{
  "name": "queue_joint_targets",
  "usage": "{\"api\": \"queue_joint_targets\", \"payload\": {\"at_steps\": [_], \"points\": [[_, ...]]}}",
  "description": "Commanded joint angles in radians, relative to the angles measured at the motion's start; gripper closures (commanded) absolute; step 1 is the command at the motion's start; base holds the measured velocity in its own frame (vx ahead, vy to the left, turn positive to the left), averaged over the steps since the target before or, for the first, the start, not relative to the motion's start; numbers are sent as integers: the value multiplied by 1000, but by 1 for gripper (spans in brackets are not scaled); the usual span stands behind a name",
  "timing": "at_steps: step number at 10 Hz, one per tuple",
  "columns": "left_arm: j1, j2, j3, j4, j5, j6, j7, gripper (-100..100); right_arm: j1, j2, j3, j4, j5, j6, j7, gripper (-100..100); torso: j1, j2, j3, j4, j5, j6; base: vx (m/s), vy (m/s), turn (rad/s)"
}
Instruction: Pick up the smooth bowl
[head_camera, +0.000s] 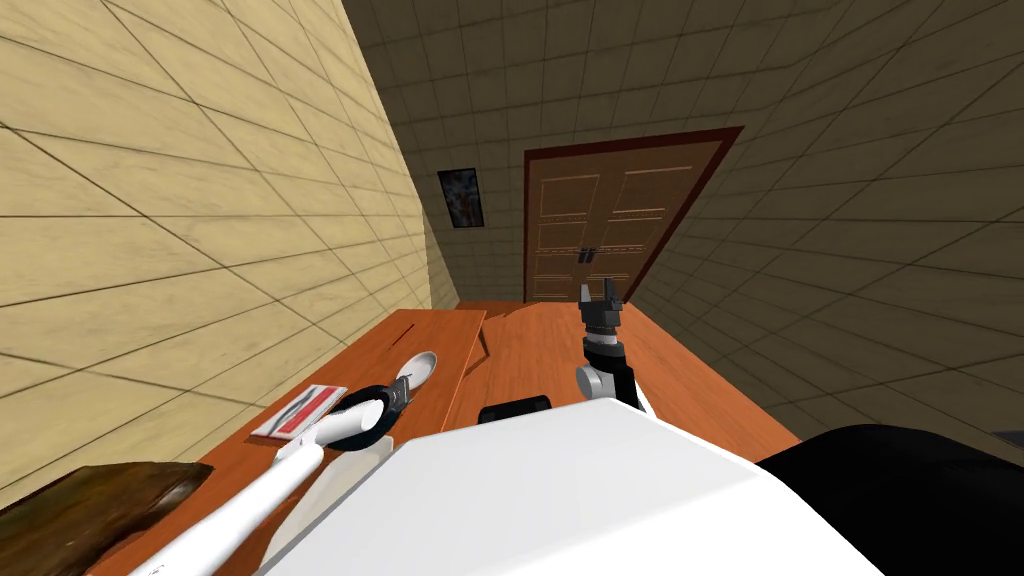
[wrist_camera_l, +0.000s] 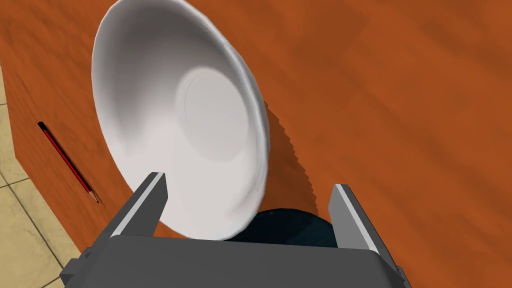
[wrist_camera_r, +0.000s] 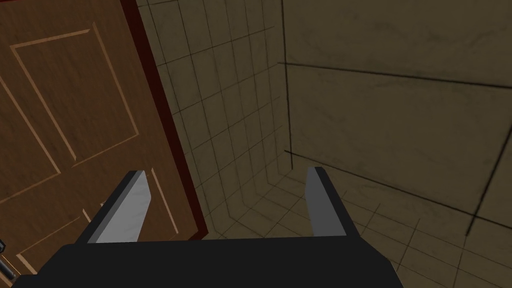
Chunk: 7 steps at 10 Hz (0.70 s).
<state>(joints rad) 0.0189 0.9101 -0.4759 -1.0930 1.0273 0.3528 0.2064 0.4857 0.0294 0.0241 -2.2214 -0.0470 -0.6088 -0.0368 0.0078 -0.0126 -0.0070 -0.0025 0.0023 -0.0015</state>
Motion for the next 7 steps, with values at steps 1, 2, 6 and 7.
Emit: {"api": "queue_joint_targets", "payload": {"at_steps": [1, 2, 6, 7], "points": [[0, 0, 0, 0, 0, 0, 0, -100, 0, 0, 0, 0, 0, 0, 0, 0, 0, 0, 0, 0, 0, 0, 49, 18, 1], [-1, 0, -1, 2, 2, 0, -1, 0, 0, 0, 0, 0, 0, 0, 0, 0, -4, 4, 2, 1, -1, 0, 11, 6, -2], [-44, -71, 53, 106, -50, 7, 15, -100, -1, 0, 0, 0, 0, 0, 0, 0, -3, 16, 9, 3, -1, 0, -83, 46, -190], [-52, -83, 61, 124, -59, 8, 17, -100, -1, 0, 0, 0, 0, 0, 0, 0, -3, 17, 10, 4, -1, 0, -83, 37, -105]]}}
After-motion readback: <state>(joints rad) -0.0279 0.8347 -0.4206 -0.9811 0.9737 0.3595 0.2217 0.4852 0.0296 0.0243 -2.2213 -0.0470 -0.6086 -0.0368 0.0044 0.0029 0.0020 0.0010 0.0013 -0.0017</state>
